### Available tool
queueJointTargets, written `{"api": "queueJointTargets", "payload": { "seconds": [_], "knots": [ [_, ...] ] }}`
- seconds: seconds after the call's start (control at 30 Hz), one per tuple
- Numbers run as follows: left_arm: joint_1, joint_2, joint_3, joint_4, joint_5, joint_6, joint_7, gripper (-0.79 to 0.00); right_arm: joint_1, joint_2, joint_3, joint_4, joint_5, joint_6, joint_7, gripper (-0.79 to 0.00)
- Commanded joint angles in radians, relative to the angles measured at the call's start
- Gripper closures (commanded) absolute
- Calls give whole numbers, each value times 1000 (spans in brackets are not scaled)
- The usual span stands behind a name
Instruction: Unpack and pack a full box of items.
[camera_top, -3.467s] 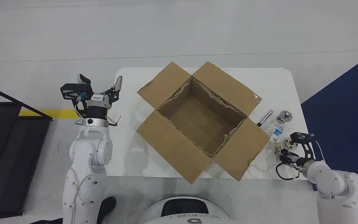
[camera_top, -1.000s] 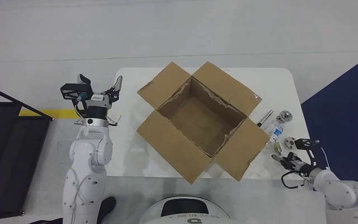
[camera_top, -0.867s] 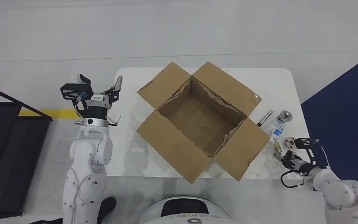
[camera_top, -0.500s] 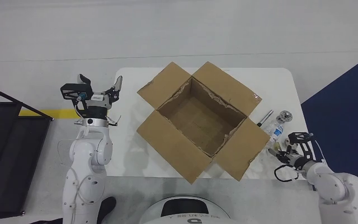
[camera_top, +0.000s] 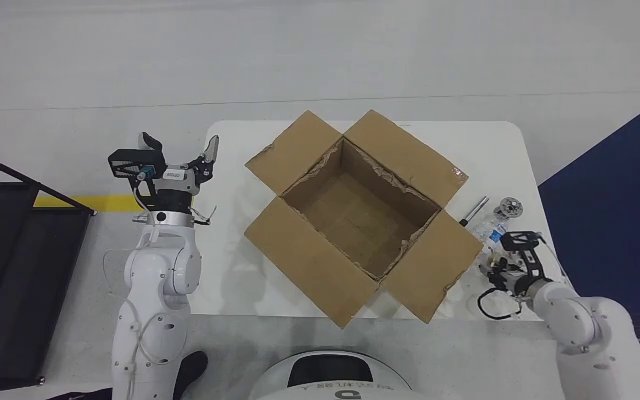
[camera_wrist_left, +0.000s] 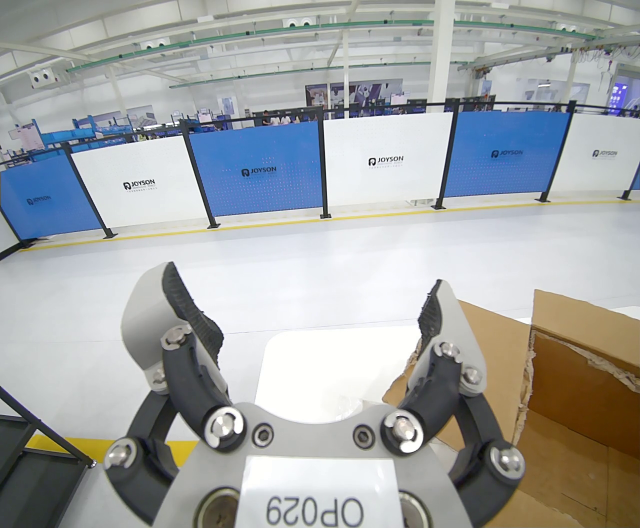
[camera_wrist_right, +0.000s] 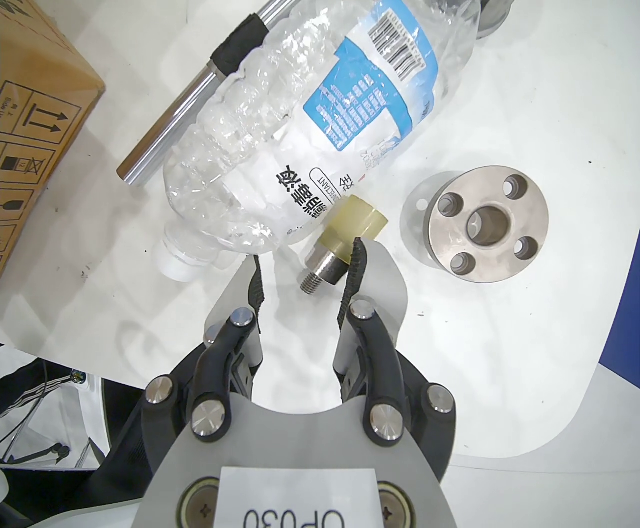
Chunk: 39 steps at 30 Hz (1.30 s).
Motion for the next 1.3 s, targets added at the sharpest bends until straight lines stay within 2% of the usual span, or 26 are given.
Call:
{"api": "queueJointTargets", "payload": {
  "seconds": [0.0, 0.07, 0.13, 0.47, 0.6, 0.63, 0.73, 0.77, 1.03, 1.27],
  "knots": [
    [0, 0, 0, 0, 0, 0, 0, -785, 4, 0, -5, 1, -3, 10, 3, -209],
    [0, 0, 0, 0, 0, 0, 0, -785, 5, 0, -7, 2, -4, 23, 2, -74],
    [0, 0, 0, 0, 0, 0, 0, -785, 2, 1, -3, 4, 5, 24, -1, 0],
    [0, 0, 0, 0, 0, 0, 0, -785, -69, 4, 72, 12, 68, -24, -50, 0],
    [0, 0, 0, 0, 0, 0, 0, -785, -96, 4, 105, 20, 138, -67, -63, 0],
    [0, 0, 0, 0, 0, 0, 0, -785, -97, 5, 111, 23, 161, -74, -57, -28],
    [0, 0, 0, 0, 0, 0, 0, -785, -77, 7, 111, 27, 207, -57, -16, -280],
    [0, 0, 0, 0, 0, 0, 0, -785, -68, 7, 106, 30, 223, -53, -2, -329],
    [0, 0, 0, 0, 0, 0, 0, -785, -28, 9, 63, 18, 247, 4, 11, -289],
    [0, 0, 0, 0, 0, 0, 0, -785, -7, 4, -7, -13, 155, 144, -24, -277]
  ]
}}
